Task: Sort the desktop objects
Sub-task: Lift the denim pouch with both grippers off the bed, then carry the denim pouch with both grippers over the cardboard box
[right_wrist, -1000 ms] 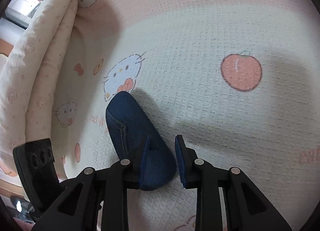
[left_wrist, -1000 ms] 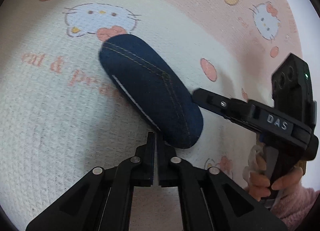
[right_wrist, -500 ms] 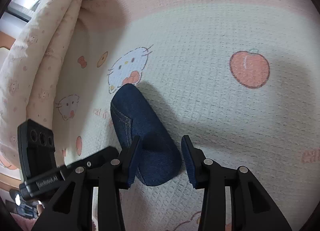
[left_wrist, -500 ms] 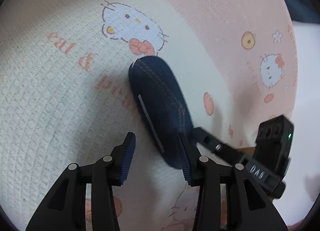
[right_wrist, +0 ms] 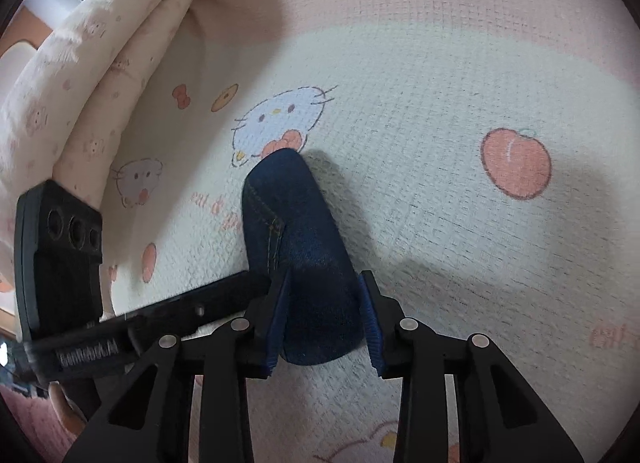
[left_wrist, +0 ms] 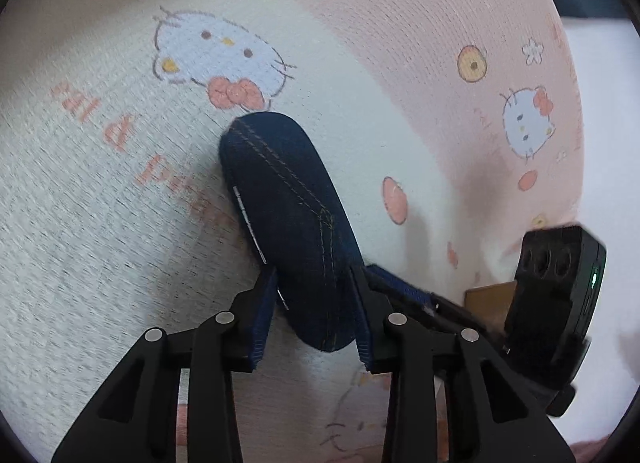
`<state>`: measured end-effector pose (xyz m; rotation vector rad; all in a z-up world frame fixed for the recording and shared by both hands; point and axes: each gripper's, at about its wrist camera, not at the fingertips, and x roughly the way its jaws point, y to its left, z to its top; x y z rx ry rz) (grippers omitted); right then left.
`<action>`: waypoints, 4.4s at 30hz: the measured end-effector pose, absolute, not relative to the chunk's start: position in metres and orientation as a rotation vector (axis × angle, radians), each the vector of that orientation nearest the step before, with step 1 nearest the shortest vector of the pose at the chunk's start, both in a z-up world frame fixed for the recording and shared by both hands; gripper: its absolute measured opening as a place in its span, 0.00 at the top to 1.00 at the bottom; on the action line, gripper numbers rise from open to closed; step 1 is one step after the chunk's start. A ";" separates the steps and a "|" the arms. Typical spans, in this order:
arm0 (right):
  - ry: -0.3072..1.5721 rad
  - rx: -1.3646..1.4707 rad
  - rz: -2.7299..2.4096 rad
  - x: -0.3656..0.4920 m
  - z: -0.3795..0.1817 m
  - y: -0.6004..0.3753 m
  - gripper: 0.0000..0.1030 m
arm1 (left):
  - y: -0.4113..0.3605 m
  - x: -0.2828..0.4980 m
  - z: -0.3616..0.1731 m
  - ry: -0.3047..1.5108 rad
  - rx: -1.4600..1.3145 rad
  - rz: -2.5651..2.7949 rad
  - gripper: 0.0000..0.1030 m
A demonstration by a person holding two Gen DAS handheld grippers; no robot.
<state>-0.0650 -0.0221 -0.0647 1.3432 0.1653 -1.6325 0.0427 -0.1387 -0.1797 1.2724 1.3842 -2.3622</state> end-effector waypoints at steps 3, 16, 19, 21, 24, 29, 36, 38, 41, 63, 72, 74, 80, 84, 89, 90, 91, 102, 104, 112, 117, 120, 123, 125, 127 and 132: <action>0.173 1.356 -1.678 -0.065 -0.056 -0.003 0.71 | -0.129 0.038 -0.181 1.445 1.288 -2.382 0.65; 0.133 1.447 -1.953 -0.091 -0.043 0.093 0.72 | -0.044 -0.010 -0.187 1.416 1.505 -2.507 0.68; 0.118 1.455 -1.969 -0.095 -0.044 0.105 0.72 | -0.035 -0.015 -0.188 1.393 1.536 -2.523 0.68; 0.105 1.476 -1.958 -0.096 -0.049 0.108 0.72 | -0.030 -0.017 -0.189 1.351 1.564 -2.527 0.68; 0.108 1.488 -1.926 -0.094 -0.055 0.110 0.72 | -0.030 -0.014 -0.186 1.307 1.583 -2.560 0.68; 0.105 1.459 -1.907 -0.099 -0.059 0.115 0.72 | -0.041 -0.011 -0.175 1.293 1.500 -2.575 0.68; 0.036 1.482 -1.862 -0.115 -0.065 0.115 0.63 | -0.053 -0.017 -0.197 1.551 1.498 -2.398 0.60; 0.001 1.483 -1.842 -0.121 -0.068 0.113 0.63 | -0.053 -0.019 -0.203 1.583 1.494 -2.364 0.60; -0.006 1.466 -1.795 -0.125 -0.071 0.108 0.63 | -0.050 -0.030 -0.207 1.589 1.523 -2.339 0.59; -0.130 1.450 -1.765 -0.123 -0.078 0.112 0.58 | -0.059 -0.032 -0.214 1.705 1.480 -2.267 0.64; -0.127 1.360 -1.834 -0.115 -0.040 0.119 0.59 | -0.054 -0.029 -0.167 1.624 1.383 -2.469 0.64; -0.110 1.308 -1.864 -0.110 -0.021 0.122 0.59 | -0.052 -0.024 -0.150 1.625 1.332 -2.514 0.64; -0.060 1.179 -1.915 -0.090 0.031 0.130 0.59 | -0.047 -0.006 -0.107 1.633 1.204 -2.612 0.64; -0.012 1.106 -1.942 -0.078 0.058 0.134 0.59 | -0.040 0.003 -0.086 1.652 1.145 -2.656 0.64; 0.006 1.009 -1.986 -0.066 0.090 0.155 0.59 | -0.022 0.007 -0.052 1.609 1.095 -2.739 0.64; -0.002 0.990 -1.995 -0.065 0.097 0.162 0.59 | -0.016 0.007 -0.043 1.587 1.083 -2.765 0.64; -0.009 0.973 -2.002 -0.064 0.102 0.168 0.60 | -0.013 0.007 -0.037 1.571 1.073 -2.785 0.64; -0.047 0.829 -2.127 -0.061 0.149 0.236 0.60 | 0.051 -0.010 0.015 1.474 1.086 -2.988 0.64; -0.062 0.811 -2.172 -0.065 0.156 0.254 0.60 | 0.068 -0.021 0.023 1.477 1.120 -3.016 0.64; -0.154 0.826 -2.327 -0.084 0.175 0.332 0.60 | 0.148 -0.065 0.044 1.366 1.302 -3.148 0.64; -0.244 0.889 -2.411 -0.101 0.175 0.386 0.60 | 0.207 -0.098 0.042 1.337 1.537 -3.157 0.64; -0.315 0.940 -2.456 -0.110 0.168 0.418 0.60 | 0.239 -0.115 0.036 1.308 1.676 -3.143 0.64; -0.358 0.984 -2.500 -0.115 0.160 0.444 0.60 | 0.266 -0.126 0.026 1.298 1.798 -3.118 0.64; -0.391 1.020 -2.526 -0.118 0.154 0.461 0.60 | 0.283 -0.134 0.019 1.300 1.888 -3.081 0.64; -0.395 1.047 -2.549 -0.120 0.148 0.472 0.60 | 0.294 -0.141 0.011 1.323 1.949 -3.045 0.64; -0.383 1.144 -2.574 -0.128 0.135 0.495 0.60 | 0.323 -0.156 -0.014 1.379 2.125 -2.872 0.64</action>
